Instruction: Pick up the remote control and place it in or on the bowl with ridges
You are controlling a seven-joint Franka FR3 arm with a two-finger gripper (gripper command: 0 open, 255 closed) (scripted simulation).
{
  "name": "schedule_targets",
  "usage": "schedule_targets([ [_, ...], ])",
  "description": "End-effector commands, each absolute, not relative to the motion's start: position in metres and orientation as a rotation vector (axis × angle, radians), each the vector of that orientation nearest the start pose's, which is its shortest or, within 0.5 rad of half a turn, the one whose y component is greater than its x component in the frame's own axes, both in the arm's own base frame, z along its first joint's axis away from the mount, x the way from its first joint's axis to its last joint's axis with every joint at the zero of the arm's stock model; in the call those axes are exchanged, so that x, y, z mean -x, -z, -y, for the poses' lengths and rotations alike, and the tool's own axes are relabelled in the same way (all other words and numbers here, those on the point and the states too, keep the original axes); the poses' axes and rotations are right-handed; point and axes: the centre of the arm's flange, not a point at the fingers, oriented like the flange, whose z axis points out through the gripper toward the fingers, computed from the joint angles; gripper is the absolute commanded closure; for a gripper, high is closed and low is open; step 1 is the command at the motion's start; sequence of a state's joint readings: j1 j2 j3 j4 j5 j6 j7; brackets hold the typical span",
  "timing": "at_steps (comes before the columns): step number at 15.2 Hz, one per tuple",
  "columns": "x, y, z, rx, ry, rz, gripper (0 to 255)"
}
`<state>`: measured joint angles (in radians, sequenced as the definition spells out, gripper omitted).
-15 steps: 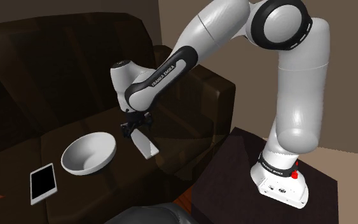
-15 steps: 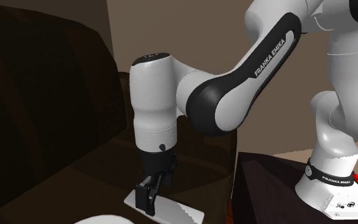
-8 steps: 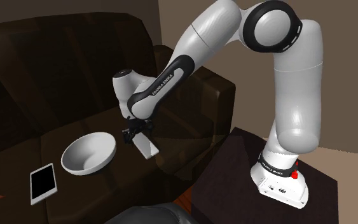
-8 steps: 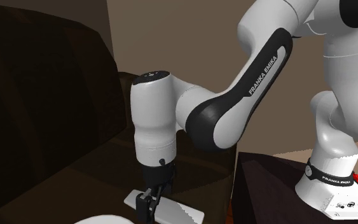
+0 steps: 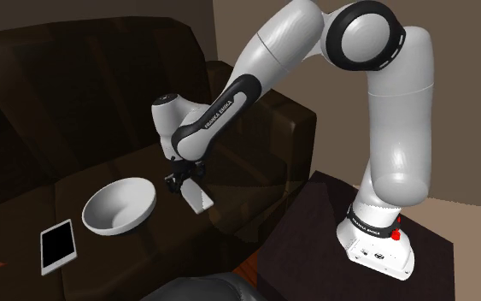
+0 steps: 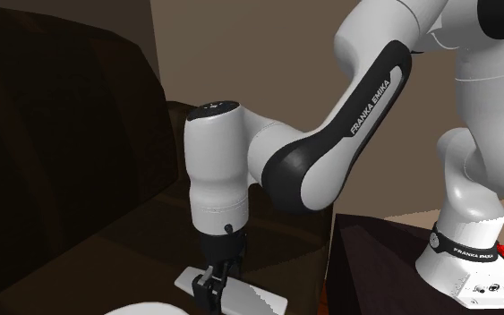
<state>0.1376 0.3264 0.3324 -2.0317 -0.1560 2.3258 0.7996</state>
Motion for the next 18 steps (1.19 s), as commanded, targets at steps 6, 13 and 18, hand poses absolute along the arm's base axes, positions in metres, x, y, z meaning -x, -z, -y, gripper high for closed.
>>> schedule_targets([
  [6,-0.534,-0.292,-0.262,3.132,-0.005,-0.374,255],
  [13,-0.534,-0.319,-0.262,3.132,-0.005,-0.374,255],
  [18,-0.534,-0.345,-0.262,3.132,-0.005,-0.374,255],
])
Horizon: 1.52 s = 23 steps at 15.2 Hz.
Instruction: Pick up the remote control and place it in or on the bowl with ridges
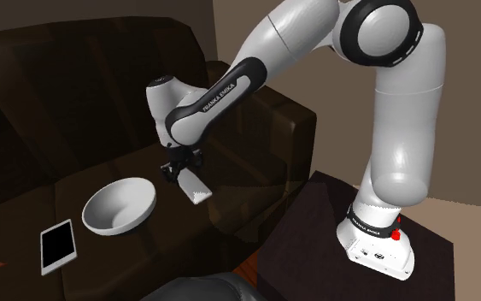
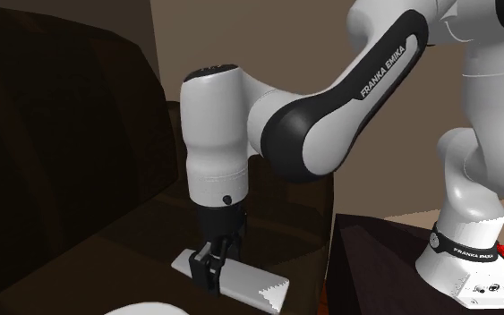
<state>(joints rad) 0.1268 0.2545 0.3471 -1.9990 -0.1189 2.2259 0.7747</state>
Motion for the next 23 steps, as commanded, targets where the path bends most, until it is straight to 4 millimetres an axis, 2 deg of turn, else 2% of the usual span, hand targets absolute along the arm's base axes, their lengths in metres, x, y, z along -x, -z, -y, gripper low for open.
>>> schedule_targets([
  [1,-0.534,-0.350,-0.262,3.132,-0.005,-0.374,255],
  [22,-0.534,-0.461,-0.262,3.132,-0.005,-0.374,255],
  [23,-0.533,-0.462,-0.262,3.132,-0.005,-0.374,255],
])
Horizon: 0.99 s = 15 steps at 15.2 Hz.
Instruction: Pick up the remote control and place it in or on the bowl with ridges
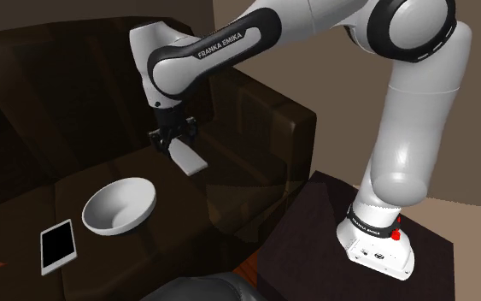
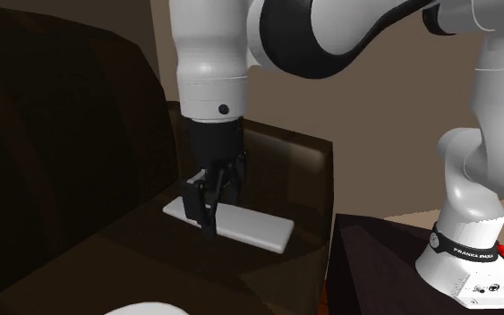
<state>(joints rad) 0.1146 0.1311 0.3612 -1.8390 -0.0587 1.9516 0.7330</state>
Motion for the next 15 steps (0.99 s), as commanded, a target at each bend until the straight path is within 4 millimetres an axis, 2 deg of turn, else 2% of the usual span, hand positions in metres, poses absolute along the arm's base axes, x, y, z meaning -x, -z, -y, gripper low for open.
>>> schedule_targets([
  [1,-0.538,-0.462,-0.274,3.132,-0.005,-0.374,255],
  [15,-0.595,-0.464,-0.453,3.132,-0.005,-0.374,255],
])
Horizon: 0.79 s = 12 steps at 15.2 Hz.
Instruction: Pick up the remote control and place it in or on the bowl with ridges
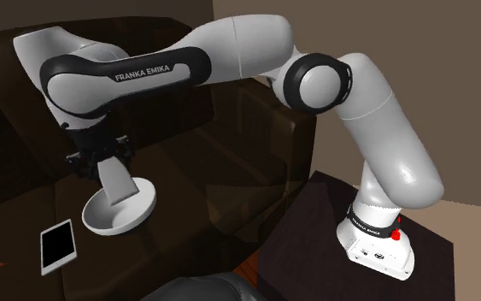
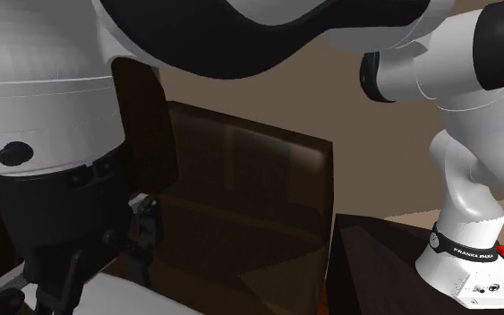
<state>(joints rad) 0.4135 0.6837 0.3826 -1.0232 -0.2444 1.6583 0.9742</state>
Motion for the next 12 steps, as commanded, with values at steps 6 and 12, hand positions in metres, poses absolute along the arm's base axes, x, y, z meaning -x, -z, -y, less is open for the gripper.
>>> schedule_targets([
  [6,-0.595,-0.433,-0.453,3.132,-0.005,-0.374,255],
  [12,-0.595,-0.401,-0.453,3.132,-0.005,-0.374,255],
])
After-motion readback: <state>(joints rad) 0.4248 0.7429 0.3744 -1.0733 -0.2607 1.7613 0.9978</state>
